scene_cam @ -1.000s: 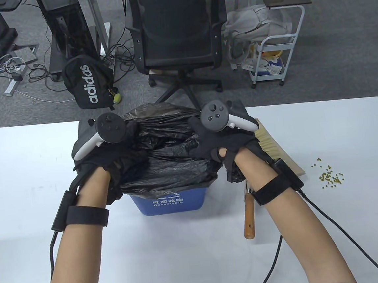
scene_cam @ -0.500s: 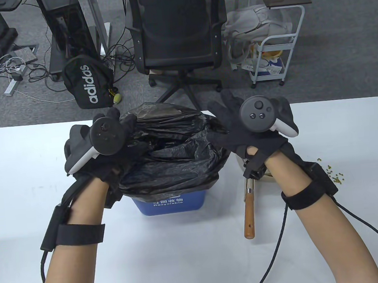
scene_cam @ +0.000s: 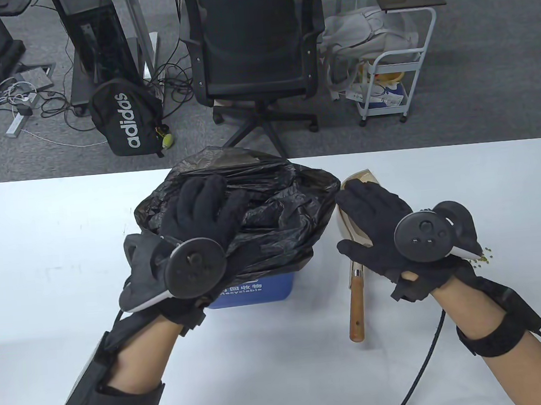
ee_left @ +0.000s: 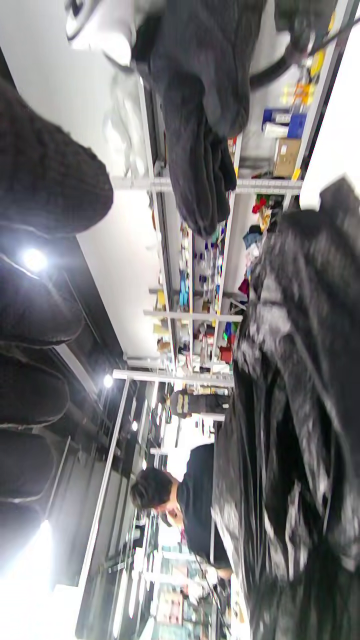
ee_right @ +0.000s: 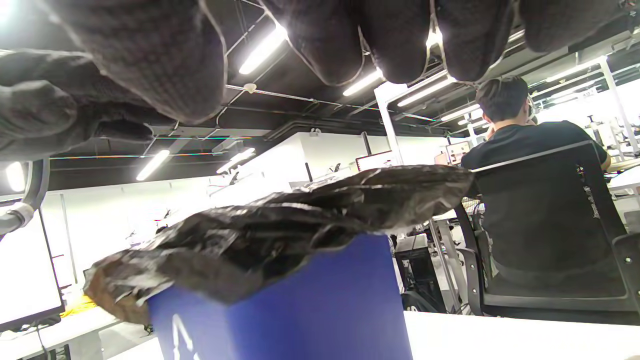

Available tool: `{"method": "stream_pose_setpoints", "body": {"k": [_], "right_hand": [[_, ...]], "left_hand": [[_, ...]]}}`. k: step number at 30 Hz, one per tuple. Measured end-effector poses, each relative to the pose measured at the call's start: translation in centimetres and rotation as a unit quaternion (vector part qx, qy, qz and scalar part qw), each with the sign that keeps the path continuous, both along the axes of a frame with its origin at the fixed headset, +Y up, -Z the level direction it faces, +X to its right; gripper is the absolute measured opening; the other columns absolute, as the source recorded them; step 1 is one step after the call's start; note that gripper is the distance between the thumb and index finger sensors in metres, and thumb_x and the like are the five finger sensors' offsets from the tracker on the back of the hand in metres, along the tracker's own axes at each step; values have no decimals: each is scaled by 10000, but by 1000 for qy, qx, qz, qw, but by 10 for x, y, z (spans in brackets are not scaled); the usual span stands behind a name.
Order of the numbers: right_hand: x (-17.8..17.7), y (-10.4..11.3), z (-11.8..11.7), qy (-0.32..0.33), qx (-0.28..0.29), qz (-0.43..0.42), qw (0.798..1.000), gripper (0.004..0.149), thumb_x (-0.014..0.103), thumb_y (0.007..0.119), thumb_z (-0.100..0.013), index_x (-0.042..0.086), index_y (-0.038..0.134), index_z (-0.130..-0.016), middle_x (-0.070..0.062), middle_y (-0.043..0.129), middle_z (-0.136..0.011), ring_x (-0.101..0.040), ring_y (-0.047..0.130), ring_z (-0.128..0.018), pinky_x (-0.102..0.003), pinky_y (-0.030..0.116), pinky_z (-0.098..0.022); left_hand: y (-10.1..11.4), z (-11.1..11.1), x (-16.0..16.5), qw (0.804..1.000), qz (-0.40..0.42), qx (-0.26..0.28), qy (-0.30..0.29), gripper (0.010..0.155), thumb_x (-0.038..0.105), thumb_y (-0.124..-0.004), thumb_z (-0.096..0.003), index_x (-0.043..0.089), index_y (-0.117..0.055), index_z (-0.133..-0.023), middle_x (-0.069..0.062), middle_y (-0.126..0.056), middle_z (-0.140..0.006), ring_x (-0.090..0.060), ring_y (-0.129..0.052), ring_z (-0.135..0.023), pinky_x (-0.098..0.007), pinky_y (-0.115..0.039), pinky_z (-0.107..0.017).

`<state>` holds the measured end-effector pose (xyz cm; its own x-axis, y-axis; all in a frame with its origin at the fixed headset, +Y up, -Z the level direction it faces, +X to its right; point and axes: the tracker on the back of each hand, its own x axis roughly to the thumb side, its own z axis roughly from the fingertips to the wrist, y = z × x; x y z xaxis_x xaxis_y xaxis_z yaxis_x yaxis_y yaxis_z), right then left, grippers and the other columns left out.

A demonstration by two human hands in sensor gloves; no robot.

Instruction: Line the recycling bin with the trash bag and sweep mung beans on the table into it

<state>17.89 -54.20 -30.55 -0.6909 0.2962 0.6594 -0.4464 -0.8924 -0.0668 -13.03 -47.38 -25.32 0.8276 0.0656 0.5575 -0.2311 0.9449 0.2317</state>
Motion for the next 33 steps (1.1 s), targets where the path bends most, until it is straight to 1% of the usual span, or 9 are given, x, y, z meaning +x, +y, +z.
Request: {"method": "stream_pose_setpoints", "body": {"k": [2, 5, 8, 10, 13, 17, 21, 27, 33], "right_hand": [[5, -7, 9, 2, 4, 3, 1000, 841, 495, 787, -495, -48, 591, -1106, -404, 566, -1088, -697, 602, -928, -780, 558, -594], [13, -22, 22, -1, 6, 13, 1000, 834, 493, 786, -495, -46, 597, -1103, -401, 574, -1086, -697, 616, -922, -778, 574, -587], [18, -36, 33, -1, 7, 16, 1000, 827, 488, 784, -496, -51, 605, -1097, -402, 588, -1078, -693, 630, -916, -771, 587, -584], [21, -50, 41, -1, 2, 16, 1000, 819, 483, 784, -496, -51, 612, -1092, -400, 596, -1073, -689, 639, -912, -771, 595, -578], [24, -66, 50, 0, 1, 23, 1000, 807, 478, 781, -497, -53, 624, -1085, -399, 609, -1066, -686, 653, -905, -765, 610, -572], [27, -85, 57, 0, 7, 28, 1000, 790, 469, 777, -498, -49, 635, -1077, -397, 624, -1058, -678, 668, -899, -756, 616, -572], [28, -98, 61, 1, 12, 30, 999, 781, 465, 776, -497, -47, 644, -1072, -396, 632, -1053, -675, 673, -897, -751, 616, -574], [29, -116, 67, 9, 19, 58, 998, 776, 462, 773, -496, -42, 644, -1072, -394, 629, -1054, -670, 668, -901, -748, 613, -577], [25, -129, 73, 18, 21, 80, 996, 783, 467, 772, -494, -37, 635, -1077, -397, 605, -1063, -676, 646, -909, -753, 601, -582]], "left_hand": [[-4, 14, 12, 1000, -7, 4, -20, 796, 508, -861, -478, 101, -663, -1133, -311, -562, -1193, -678, -508, -1050, -788, -516, -718], [-16, 34, 31, 999, -15, 9, -44, 799, 513, -859, -476, 101, -665, -1133, -305, -564, -1195, -674, -515, -1052, -789, -522, -717], [-32, 46, 46, 998, -15, 11, -63, 796, 516, -857, -476, 106, -667, -1132, -301, -571, -1194, -670, -530, -1050, -788, -531, -714], [-45, 52, 55, 997, -12, 9, -77, 796, 517, -855, -477, 104, -665, -1132, -301, -577, -1191, -670, -536, -1047, -787, -534, -713], [-65, 54, 65, 996, -8, 0, -91, 793, 516, -853, -479, 103, -667, -1131, -299, -582, -1189, -669, -540, -1046, -786, -538, -711], [-91, 50, 75, 995, 0, -17, -97, 793, 515, -853, -477, 100, -671, -1127, -298, -589, -1185, -670, -552, -1039, -786, -545, -705], [-111, 47, 83, 993, 10, -45, -107, 788, 511, -850, -482, 96, -669, -1127, -303, -584, -1184, -673, -549, -1035, -786, -543, -703], [-137, 49, 93, 992, 3, -48, -113, 783, 509, -847, -483, 91, -675, -1123, -302, -591, -1180, -670, -556, -1033, -784, -548, -701], [-167, 48, 95, 990, 4, -73, -119, 773, 505, -845, -482, 88, -686, -1114, -298, -606, -1173, -667, -566, -1030, -783, -553, -698]]}}
